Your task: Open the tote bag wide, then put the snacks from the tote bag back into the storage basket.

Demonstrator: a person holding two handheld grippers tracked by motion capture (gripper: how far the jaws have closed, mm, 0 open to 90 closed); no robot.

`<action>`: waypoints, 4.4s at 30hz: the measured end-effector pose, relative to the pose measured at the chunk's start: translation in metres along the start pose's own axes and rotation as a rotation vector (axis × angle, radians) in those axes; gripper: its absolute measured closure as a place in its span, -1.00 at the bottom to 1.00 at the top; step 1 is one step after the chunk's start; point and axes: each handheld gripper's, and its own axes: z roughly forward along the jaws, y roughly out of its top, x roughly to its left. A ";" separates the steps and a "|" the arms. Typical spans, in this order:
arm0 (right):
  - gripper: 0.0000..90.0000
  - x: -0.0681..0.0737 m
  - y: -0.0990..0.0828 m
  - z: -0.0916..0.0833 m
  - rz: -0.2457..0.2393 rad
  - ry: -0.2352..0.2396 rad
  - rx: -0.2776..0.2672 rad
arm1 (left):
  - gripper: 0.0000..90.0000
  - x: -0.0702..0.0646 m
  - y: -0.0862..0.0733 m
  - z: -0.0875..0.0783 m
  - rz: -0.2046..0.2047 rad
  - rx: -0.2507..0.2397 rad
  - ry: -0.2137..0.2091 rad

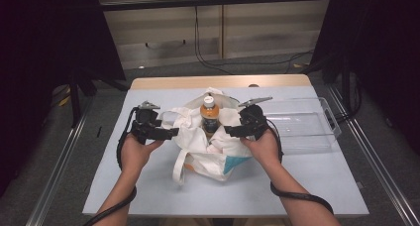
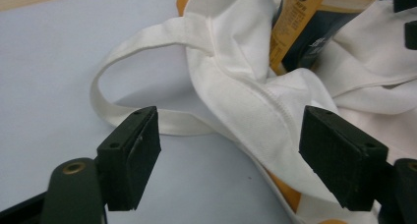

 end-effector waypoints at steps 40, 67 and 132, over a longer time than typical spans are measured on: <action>-0.53 0.008 0.013 0.005 -0.050 0.056 -0.004 | -0.81 0.021 -0.039 -0.004 -0.104 -0.052 -0.010; -0.59 0.021 0.025 0.013 -0.090 0.086 0.010 | -0.83 0.018 -0.041 -0.006 -0.110 -0.061 -0.041; -0.36 0.026 0.062 0.053 -0.133 0.121 0.009 | -0.79 0.013 -0.039 -0.002 -0.095 -0.067 -0.072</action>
